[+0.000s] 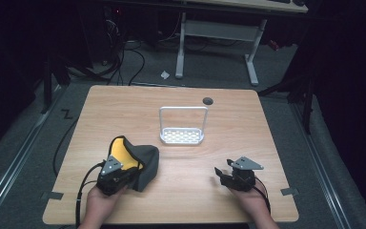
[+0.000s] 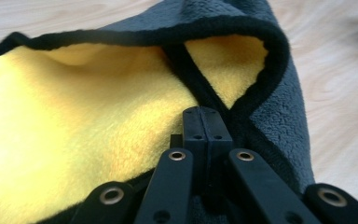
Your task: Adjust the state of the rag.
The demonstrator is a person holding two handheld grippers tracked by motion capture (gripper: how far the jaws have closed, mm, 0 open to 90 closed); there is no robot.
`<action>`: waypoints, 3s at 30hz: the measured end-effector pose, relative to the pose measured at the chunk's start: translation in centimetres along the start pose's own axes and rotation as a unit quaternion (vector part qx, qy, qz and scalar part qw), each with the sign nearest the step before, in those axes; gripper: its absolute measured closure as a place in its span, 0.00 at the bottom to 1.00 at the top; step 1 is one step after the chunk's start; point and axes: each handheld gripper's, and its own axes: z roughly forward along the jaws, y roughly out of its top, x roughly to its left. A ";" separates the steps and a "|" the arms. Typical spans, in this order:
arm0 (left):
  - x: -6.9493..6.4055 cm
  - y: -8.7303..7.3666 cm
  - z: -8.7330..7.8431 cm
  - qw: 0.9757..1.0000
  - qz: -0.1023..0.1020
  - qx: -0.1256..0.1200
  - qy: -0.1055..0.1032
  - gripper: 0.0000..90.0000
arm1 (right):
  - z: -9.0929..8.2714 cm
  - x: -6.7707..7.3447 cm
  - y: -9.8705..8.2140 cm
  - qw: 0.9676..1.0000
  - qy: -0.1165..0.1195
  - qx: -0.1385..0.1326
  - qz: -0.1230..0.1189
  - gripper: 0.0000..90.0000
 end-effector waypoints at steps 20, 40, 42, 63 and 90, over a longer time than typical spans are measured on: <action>-6.3 1.1 4.2 0.998 0.011 -0.023 -0.054 1.00 | -0.2 4.0 1.2 0.998 0.044 -0.021 -0.031 0.43; -5.6 0.8 2.8 0.998 0.034 -0.009 -0.048 0.79 | 1.2 13.8 3.6 0.986 0.132 -0.023 -0.103 0.43; -5.5 0.7 3.0 0.998 0.038 -0.006 -0.049 0.79 | 2.0 13.9 3.3 0.986 0.125 0.001 -0.107 0.58; -7.3 0.8 2.8 0.995 0.072 -0.021 -0.072 0.63 | 0.3 10.9 3.1 0.992 0.079 -0.025 -0.100 0.90; -2.8 1.7 -0.7 0.998 0.023 -0.063 -0.020 0.96 | -2.0 6.3 3.5 0.997 0.019 -0.070 -0.041 0.94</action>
